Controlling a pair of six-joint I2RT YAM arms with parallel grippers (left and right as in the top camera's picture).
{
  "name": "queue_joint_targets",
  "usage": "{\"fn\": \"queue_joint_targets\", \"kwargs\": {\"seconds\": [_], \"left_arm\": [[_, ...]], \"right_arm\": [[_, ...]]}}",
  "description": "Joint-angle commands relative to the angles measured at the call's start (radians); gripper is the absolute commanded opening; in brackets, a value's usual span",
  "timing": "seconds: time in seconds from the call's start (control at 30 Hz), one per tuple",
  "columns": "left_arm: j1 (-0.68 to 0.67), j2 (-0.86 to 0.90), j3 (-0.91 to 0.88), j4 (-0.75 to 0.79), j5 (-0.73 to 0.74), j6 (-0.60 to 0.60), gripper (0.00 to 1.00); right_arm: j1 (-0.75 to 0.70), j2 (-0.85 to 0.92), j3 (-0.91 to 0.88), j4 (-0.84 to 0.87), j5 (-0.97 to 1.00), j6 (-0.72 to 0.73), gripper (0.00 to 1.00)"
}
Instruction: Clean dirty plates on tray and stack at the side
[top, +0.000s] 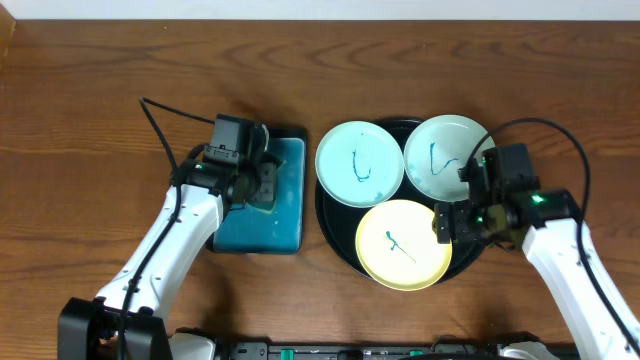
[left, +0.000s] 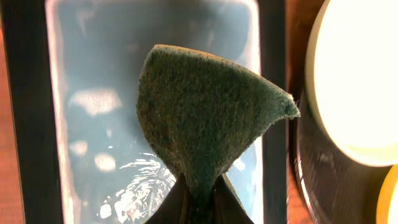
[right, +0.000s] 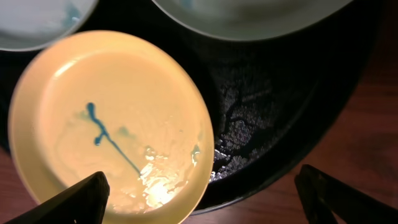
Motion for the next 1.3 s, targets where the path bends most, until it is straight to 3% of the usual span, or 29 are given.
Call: {"fn": "queue_joint_targets", "kwargs": {"seconds": [0.0, 0.37, 0.5, 0.6, 0.8, 0.87, 1.0, 1.27], "left_arm": [[0.002, -0.03, -0.002, 0.039, 0.016, -0.029, 0.08], [0.017, -0.144, -0.002, 0.117, 0.016, -0.072, 0.07], [0.017, -0.174, -0.002, 0.119, 0.015, -0.118, 0.07], [0.017, -0.173, -0.002, 0.108, 0.017, -0.227, 0.07], [0.017, -0.172, -0.002, 0.097, 0.04, -0.229, 0.08], [0.017, -0.172, -0.002, 0.09, 0.039, -0.229, 0.08], [0.017, -0.172, -0.002, 0.09, 0.039, -0.229, 0.08], [0.017, -0.172, -0.002, 0.077, 0.039, -0.229, 0.07]], "right_arm": [[0.013, 0.082, 0.005, 0.002, -0.005, 0.015, 0.91], [0.012, 0.264, 0.005, 0.127, -0.034, 0.015, 0.79], [0.012, 0.28, 0.004, 0.157, -0.034, 0.015, 0.79], [0.012, 0.299, 0.001, 0.161, -0.034, 0.015, 0.8], [0.012, 0.332, -0.006, 0.191, -0.035, 0.019, 0.79], [0.012, 0.34, -0.006, 0.201, -0.039, 0.018, 0.74], [0.013, 0.341, -0.006, 0.204, -0.089, 0.018, 0.53], [0.013, 0.342, -0.071, 0.233, -0.103, 0.038, 0.4]]}}
